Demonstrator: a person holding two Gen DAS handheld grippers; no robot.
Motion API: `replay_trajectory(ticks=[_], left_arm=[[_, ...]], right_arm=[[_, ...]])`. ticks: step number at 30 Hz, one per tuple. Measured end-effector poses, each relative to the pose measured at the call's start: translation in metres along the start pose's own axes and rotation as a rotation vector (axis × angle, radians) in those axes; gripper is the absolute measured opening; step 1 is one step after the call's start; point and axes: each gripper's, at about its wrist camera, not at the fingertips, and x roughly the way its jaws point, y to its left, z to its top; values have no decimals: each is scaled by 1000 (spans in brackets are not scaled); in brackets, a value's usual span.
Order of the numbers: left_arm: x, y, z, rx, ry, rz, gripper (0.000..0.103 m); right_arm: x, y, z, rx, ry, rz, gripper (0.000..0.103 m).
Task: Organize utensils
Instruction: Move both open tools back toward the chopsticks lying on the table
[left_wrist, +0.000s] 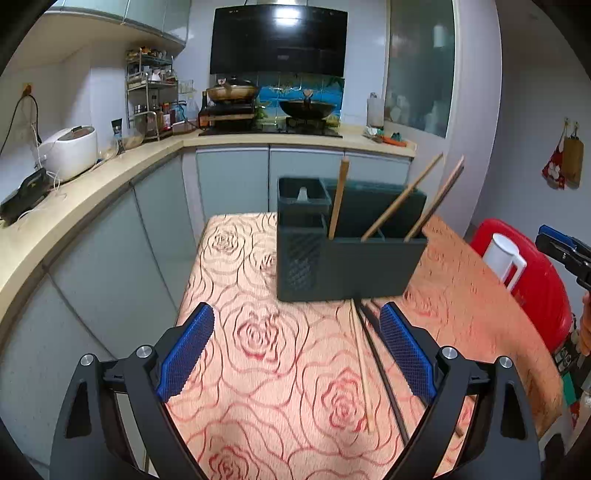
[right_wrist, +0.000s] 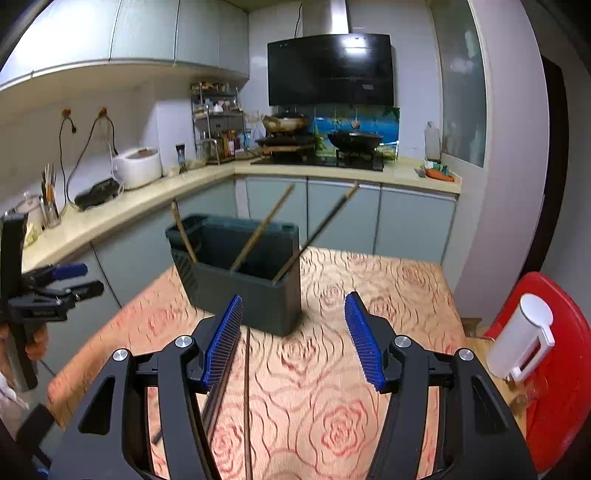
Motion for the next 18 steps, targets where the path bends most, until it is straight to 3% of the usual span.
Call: replay_trajectory(ticks=[9, 18], left_arm=[[-1, -9, -46, 48, 31, 19, 88], [5, -18, -79, 60, 77, 8, 88]], right_arm=[[0, -5, -55, 57, 60, 7, 56], [-4, -4, -84, 113, 78, 14, 56]])
